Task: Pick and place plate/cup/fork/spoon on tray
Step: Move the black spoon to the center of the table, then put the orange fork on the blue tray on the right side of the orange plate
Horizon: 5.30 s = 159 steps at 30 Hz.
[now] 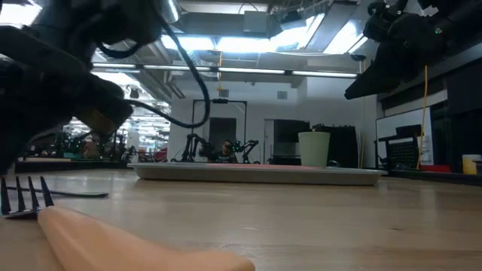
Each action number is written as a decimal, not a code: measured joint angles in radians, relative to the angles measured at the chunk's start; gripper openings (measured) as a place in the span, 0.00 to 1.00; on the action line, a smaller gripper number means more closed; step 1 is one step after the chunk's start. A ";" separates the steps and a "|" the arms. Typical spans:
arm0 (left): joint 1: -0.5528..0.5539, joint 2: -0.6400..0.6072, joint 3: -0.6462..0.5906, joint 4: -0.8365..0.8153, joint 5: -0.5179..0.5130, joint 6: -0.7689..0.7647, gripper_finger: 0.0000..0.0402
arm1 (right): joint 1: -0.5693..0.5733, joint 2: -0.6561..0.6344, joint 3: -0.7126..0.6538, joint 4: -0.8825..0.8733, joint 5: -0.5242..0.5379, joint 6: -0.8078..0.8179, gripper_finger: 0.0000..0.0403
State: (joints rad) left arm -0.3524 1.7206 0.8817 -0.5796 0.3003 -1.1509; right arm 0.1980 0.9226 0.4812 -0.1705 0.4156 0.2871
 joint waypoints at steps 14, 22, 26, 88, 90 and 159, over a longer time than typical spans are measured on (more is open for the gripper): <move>-0.139 0.004 0.193 -0.264 0.041 -0.022 0.00 | 0.000 0.000 0.000 -0.019 -0.018 0.007 0.30; -0.205 0.004 0.069 -0.267 0.076 -0.137 0.00 | 0.000 0.000 0.001 -0.046 -0.018 0.025 0.30; -0.196 0.003 0.026 -0.275 0.044 -0.140 0.00 | 0.000 0.000 0.001 -0.045 -0.018 0.024 0.30; -0.132 0.277 0.396 0.117 0.144 -0.236 0.00 | 0.000 0.000 0.001 -0.050 -0.017 0.026 0.30; -0.125 0.314 0.396 0.116 0.139 -0.232 0.00 | 0.000 0.000 0.001 -0.051 -0.016 0.025 0.30; 0.175 0.448 0.847 -0.508 -0.042 0.537 0.00 | 0.000 0.000 0.001 -0.111 -0.026 0.053 0.30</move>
State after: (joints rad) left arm -0.1772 2.1685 1.7282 -1.0880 0.2581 -0.6136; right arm 0.1982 0.9226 0.4820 -0.2817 0.3897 0.3401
